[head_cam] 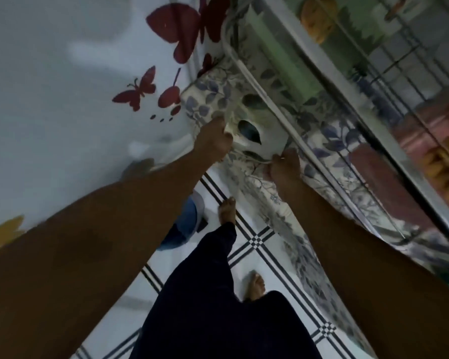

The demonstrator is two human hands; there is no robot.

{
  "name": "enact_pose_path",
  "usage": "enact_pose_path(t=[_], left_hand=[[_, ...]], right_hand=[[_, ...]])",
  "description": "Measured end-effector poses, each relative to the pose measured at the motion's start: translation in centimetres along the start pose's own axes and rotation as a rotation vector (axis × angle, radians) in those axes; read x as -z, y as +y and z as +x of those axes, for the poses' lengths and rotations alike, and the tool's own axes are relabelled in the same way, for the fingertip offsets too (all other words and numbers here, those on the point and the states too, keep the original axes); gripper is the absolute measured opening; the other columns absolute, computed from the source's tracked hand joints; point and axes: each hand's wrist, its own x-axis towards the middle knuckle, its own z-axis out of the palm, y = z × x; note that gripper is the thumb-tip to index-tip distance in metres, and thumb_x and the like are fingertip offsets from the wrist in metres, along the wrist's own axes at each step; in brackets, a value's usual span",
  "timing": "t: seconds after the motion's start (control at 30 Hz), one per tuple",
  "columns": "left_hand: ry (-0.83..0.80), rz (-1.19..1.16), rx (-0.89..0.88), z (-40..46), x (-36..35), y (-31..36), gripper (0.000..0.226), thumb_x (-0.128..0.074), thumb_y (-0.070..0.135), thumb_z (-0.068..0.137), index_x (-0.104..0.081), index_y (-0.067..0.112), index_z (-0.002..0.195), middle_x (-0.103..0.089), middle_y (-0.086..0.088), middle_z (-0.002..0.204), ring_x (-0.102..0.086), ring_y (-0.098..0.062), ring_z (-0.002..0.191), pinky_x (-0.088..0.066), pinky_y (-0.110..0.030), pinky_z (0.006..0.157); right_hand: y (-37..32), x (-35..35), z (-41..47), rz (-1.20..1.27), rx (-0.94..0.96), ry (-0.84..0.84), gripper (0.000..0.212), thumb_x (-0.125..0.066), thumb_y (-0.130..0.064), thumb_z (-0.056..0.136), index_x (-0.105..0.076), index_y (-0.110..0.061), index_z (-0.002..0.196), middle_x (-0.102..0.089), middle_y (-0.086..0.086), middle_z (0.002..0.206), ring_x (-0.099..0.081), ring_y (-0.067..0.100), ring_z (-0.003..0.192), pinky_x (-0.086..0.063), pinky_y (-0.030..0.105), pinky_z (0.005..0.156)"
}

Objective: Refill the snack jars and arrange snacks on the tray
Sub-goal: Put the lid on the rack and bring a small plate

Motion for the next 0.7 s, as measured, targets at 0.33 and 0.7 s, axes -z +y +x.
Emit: enact_pose_path(t=[0.33, 0.7], left_hand=[[0.298, -0.710, 0.229, -28.0, 1.6, -1.6, 0.016, -0.051, 0.003, 0.101, -0.056, 0.005, 0.117, -0.068, -0.018, 0.106, -0.069, -0.022, 0.071, -0.063, -0.034, 0.062], [0.766, -1.219, 0.225, -61.7, 2.4, -6.5, 0.022, -0.060, 0.014, 0.101, -0.060, 0.012, 0.123, -0.071, -0.014, 0.111, -0.069, -0.019, 0.084, -0.059, -0.029, 0.069]], right_hand=[[8.2, 3.9, -19.2, 0.077, 0.408, -0.141, 0.009, -0.047, -0.011, 0.099, -0.049, -0.007, 0.107, -0.064, 0.015, 0.098, -0.067, 0.024, 0.071, -0.055, 0.036, 0.058], [16.7, 4.9, -44.2, 0.025, 0.672, -0.520, 0.008, -0.053, -0.011, 0.100, -0.055, -0.008, 0.108, -0.068, 0.010, 0.094, -0.066, 0.018, 0.074, -0.058, 0.029, 0.064]])
